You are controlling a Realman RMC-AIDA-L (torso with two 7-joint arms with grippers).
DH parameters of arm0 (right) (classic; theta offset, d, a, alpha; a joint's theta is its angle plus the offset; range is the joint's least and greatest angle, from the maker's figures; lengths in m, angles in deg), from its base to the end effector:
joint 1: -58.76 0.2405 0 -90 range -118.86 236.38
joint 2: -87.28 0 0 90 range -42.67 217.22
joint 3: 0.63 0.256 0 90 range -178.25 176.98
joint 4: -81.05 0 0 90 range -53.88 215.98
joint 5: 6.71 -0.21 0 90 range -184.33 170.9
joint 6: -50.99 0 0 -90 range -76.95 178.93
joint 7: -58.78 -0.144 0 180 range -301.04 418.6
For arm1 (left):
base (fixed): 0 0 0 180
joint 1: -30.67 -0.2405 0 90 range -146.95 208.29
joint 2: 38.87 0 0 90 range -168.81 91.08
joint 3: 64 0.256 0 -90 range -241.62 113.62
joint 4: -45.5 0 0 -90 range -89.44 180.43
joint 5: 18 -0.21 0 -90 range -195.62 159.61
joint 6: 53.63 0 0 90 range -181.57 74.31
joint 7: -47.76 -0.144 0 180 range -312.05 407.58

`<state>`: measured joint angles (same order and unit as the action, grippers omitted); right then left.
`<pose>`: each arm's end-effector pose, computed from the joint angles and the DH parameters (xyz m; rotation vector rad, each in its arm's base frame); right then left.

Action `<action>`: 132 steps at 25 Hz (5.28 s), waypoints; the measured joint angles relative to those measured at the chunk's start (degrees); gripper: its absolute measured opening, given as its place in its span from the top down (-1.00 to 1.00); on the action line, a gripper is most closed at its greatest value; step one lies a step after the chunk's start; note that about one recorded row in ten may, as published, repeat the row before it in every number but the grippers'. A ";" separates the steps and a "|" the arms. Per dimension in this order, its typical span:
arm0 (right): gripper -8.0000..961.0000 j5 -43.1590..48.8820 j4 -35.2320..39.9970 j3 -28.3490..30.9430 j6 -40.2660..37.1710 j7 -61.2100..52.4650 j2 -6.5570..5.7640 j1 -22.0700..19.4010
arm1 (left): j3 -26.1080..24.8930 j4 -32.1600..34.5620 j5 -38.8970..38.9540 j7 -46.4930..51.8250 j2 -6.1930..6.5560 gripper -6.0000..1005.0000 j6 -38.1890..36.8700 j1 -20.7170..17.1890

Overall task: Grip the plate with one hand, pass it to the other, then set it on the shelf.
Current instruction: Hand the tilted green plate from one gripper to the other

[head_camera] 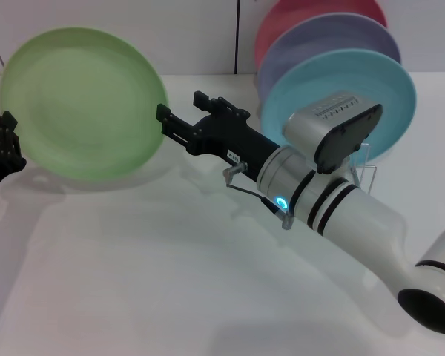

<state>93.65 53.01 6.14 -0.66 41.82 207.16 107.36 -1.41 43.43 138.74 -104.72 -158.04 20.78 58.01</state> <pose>0.1485 0.3635 -0.1391 -2.1748 0.7285 0.9830 -0.3376 0.3212 -0.0025 -1.5938 -0.6964 -0.8835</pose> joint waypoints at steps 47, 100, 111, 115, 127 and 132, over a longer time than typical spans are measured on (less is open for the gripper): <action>-0.20 0.01 0.54 2.42 4.56 0.09 0.00 2.06 | 0.08 -0.13 -2.43 -1.26 0.00 0.90 -0.22 1.36; 0.25 0.01 -0.43 3.83 4.55 0.06 0.00 1.56 | -2.73 -1.81 -3.89 -4.32 -0.01 0.89 1.21 2.01; 0.38 0.00 -0.54 3.86 4.61 0.08 0.00 1.50 | -2.82 -1.80 -4.88 -4.45 -0.01 0.89 0.98 2.01; 0.43 -0.04 -0.53 3.87 4.63 0.04 0.00 1.44 | -2.82 -1.80 -4.88 -4.49 -0.01 0.89 0.85 2.06; 0.42 -0.45 -0.52 4.29 5.49 -0.06 0.00 1.31 | -2.83 -1.64 -4.87 -5.74 0.00 0.89 0.73 1.92; 0.45 -0.23 -0.52 4.65 5.83 -0.03 0.00 1.32 | -2.82 -1.77 -4.88 -5.98 -0.01 0.89 0.64 1.97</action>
<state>93.42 52.49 10.79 5.17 41.79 207.16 108.68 -4.24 41.66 133.87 -110.70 -158.05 21.42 59.98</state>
